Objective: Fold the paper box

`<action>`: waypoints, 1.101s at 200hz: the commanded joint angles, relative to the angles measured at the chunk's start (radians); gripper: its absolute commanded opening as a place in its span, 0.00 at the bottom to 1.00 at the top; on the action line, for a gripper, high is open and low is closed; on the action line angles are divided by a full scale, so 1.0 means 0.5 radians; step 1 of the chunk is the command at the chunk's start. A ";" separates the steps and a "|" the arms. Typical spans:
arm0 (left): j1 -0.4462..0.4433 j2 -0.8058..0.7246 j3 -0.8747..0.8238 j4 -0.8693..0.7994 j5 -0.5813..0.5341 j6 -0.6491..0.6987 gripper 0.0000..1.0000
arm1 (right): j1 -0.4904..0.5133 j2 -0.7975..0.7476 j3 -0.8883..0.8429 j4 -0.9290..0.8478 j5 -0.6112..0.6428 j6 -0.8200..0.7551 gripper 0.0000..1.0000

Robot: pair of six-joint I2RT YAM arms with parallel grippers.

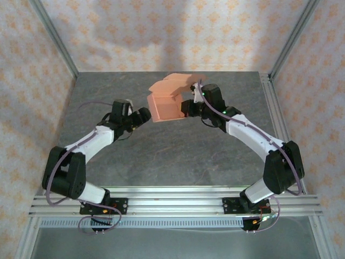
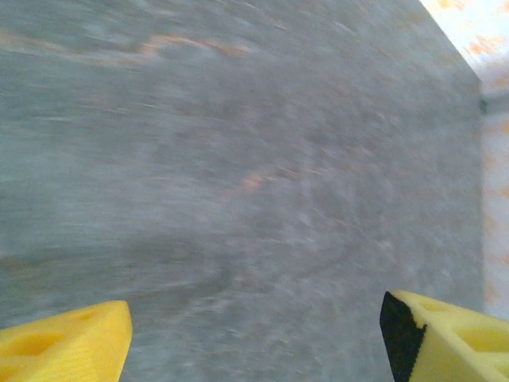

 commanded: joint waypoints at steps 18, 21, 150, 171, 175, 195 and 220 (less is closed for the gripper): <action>-0.155 0.044 0.247 0.159 0.188 0.098 0.78 | 0.051 0.050 -0.023 0.035 -0.095 -0.083 0.00; -0.162 0.050 0.250 0.171 0.192 0.092 0.77 | 0.060 0.053 -0.021 0.023 -0.087 -0.095 0.00; -0.264 0.196 0.312 0.287 0.188 -0.035 0.69 | 0.293 0.109 0.102 -0.210 0.780 -0.298 0.00; -0.205 0.182 0.224 0.338 0.183 -0.054 0.70 | 0.249 0.018 0.032 -0.129 0.791 -0.296 0.00; -0.192 0.183 0.210 0.343 0.187 -0.057 0.70 | 0.242 -0.001 0.017 -0.103 0.783 -0.293 0.00; -0.174 0.200 0.173 0.347 0.206 -0.057 0.71 | 0.199 -0.072 -0.064 0.031 0.694 -0.247 0.00; -0.196 0.255 0.166 0.423 0.275 -0.106 0.71 | 0.192 -0.072 -0.094 0.118 0.601 -0.220 0.00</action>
